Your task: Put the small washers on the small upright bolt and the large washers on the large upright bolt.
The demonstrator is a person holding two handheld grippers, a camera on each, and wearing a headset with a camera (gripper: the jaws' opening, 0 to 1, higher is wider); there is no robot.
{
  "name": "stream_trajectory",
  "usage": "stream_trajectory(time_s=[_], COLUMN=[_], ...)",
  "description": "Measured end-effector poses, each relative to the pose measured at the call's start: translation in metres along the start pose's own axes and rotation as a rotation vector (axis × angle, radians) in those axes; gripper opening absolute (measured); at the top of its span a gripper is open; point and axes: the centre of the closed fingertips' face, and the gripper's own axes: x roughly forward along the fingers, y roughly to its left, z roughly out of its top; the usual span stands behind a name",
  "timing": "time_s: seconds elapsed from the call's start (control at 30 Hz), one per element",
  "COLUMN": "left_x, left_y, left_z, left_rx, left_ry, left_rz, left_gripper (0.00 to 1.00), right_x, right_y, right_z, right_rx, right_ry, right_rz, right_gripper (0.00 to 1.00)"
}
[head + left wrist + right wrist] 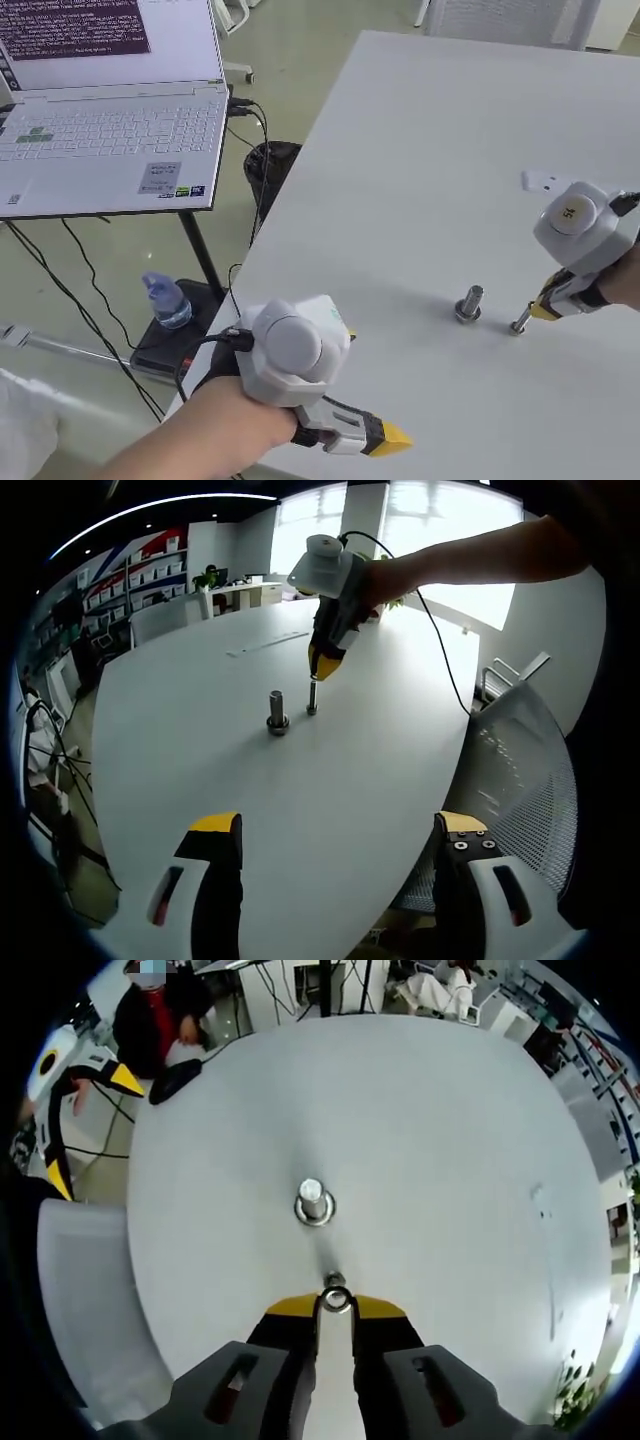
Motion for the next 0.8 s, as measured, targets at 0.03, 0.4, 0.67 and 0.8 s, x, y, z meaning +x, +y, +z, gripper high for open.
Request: stream_trajectory(time_s=[0.03,0.4,0.67,0.8], left_x=[0.000,0.000,0.001,0.002], left_y=[0.000,0.004,0.004,0.005], left_z=[0.000,-0.003,-0.002,-0.002], left_rx=[0.000,0.001,-0.002,-0.003], left_ry=[0.000,0.011,0.009,0.007], left_rz=[0.000,0.000,-0.003,-0.001], left_gripper=[0.78,0.77,0.77,0.77], right_x=[0.001,0.008,0.009,0.011], right_y=[0.000,-0.002,-0.003,-0.004], right_z=[0.000,0.001,-0.002,-0.001], right_rx=[-0.003,-0.010,-0.014,-0.018], right_ry=[0.002,0.010,0.019,0.021], right_rz=[0.002,0.000,0.000,0.001], right_gripper=[0.12,0.12,0.12,0.12])
